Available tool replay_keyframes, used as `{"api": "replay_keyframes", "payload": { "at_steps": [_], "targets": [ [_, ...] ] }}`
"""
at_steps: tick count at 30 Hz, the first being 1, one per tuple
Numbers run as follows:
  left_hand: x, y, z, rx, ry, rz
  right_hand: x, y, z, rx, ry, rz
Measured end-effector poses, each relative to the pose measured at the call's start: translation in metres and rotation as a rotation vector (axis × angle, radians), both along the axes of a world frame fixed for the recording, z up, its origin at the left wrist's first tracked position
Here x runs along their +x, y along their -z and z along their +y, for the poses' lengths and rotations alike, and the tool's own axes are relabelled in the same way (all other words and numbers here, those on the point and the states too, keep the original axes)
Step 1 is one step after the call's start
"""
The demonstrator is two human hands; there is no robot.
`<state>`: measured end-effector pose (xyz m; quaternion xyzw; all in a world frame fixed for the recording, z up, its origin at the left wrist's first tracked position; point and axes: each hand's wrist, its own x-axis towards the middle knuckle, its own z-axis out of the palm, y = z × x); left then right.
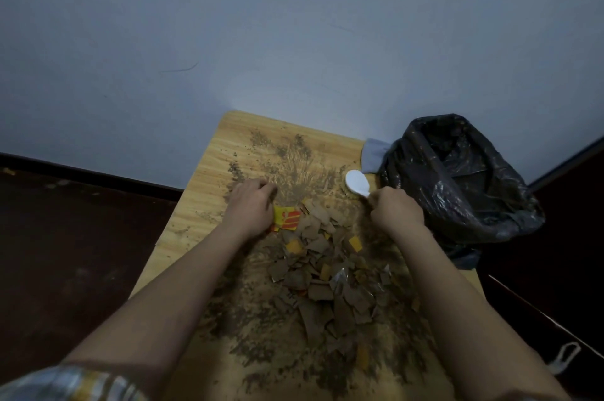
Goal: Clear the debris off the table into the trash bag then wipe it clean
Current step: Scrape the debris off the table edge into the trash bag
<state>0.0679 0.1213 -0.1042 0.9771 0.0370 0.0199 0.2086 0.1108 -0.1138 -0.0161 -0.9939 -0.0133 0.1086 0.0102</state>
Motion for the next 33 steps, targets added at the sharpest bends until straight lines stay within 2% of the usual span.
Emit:
{"api": "replay_keyframes", "payload": {
  "at_steps": [6,10,15,19,26,29,33],
  "targets": [
    [-0.005,0.002,0.003,-0.022,-0.004,0.02,-0.018,-0.002,-0.004,0.023,-0.108,0.064],
    [-0.007,-0.001,0.0,-0.029,-0.009,0.025,-0.008,-0.008,-0.009,0.064,0.001,-0.04],
    [-0.01,-0.006,-0.003,-0.044,-0.01,0.031,-0.004,-0.003,-0.001,-0.007,0.037,0.009],
    [-0.012,-0.007,0.0,-0.059,-0.005,0.035,-0.014,-0.005,0.005,-0.057,-0.049,0.054],
    [-0.019,-0.007,0.001,-0.035,-0.006,0.04,-0.03,-0.015,0.014,0.052,-0.21,0.0],
    [-0.022,-0.009,0.002,-0.037,0.002,0.048,-0.04,-0.015,0.022,0.029,-0.279,0.068],
    [-0.026,-0.011,0.008,-0.037,0.004,0.047,-0.043,-0.025,0.02,-0.006,-0.275,0.083]
  ]
}}
